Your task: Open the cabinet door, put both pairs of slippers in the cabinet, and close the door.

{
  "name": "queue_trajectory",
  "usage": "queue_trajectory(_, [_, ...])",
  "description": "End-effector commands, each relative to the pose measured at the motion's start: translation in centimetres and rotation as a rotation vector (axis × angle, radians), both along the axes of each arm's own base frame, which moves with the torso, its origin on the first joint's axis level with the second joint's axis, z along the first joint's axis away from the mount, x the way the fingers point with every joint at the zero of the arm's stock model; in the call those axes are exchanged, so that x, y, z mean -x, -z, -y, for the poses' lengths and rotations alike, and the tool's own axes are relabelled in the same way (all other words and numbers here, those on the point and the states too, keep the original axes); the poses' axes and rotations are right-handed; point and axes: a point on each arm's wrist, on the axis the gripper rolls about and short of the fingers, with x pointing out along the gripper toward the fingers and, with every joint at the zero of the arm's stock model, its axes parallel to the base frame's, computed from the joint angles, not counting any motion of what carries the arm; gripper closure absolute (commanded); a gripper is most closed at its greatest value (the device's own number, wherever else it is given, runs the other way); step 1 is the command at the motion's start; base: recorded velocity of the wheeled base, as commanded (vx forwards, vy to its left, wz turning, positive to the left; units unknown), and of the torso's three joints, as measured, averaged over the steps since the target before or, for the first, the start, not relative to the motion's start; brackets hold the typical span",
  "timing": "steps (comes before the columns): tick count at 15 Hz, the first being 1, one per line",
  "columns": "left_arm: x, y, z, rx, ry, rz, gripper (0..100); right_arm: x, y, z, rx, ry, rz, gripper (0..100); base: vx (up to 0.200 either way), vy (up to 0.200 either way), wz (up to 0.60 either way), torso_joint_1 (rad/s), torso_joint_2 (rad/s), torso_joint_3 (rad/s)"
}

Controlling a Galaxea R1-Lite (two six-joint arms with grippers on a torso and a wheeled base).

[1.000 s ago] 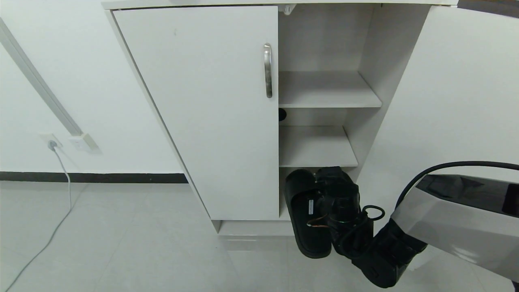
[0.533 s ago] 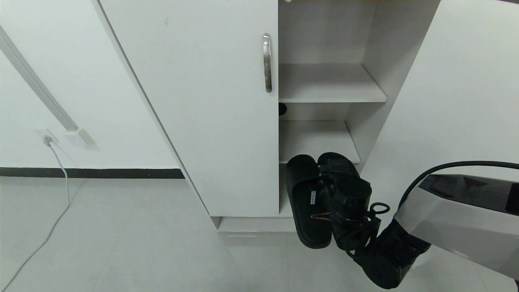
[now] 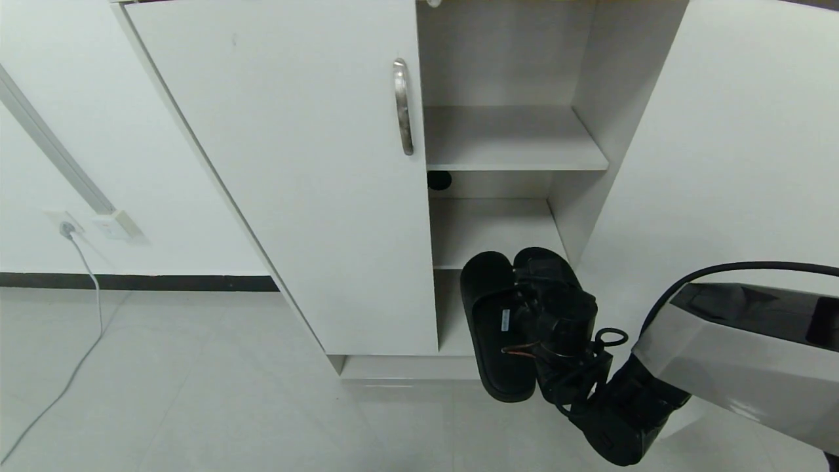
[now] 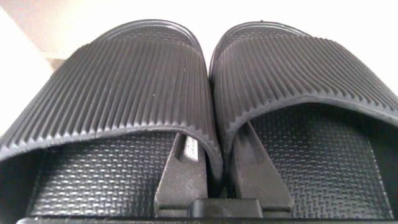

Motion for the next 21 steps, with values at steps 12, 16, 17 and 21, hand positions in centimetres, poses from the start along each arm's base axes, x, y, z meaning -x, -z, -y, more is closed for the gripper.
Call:
queue_trajectory(12, [0.0, 0.0, 0.0, 0.001, 0.001, -0.002, 100, -2.3, 0.4, -2.4, 0.019, 0.005, -0.01, 100, 0.0, 0.0, 0.0, 0.0, 0.0, 0.0])
queue_trajectory(16, [0.0, 0.0, 0.0, 0.001, 0.001, -0.002, 100, -2.7, 0.2, -1.9, 0.014, 0.024, -0.003, 100, 0.2, 0.0, 0.0, -0.005, 0.0, 0.001])
queue_trajectory(17, [0.0, 0.0, 0.0, 0.001, 0.001, -0.002, 100, -2.8, 0.1, -1.8, 0.013, 0.027, -0.002, 100, 0.2, 0.0, 0.0, 0.002, 0.0, 0.002])
queue_trajectory(21, [0.0, 0.0, 0.0, 0.001, 0.001, -0.002, 100, -2.9, 0.4, -1.7, 0.018, 0.028, -0.007, 100, 0.2, 0.0, 0.0, 0.005, 0.0, 0.007])
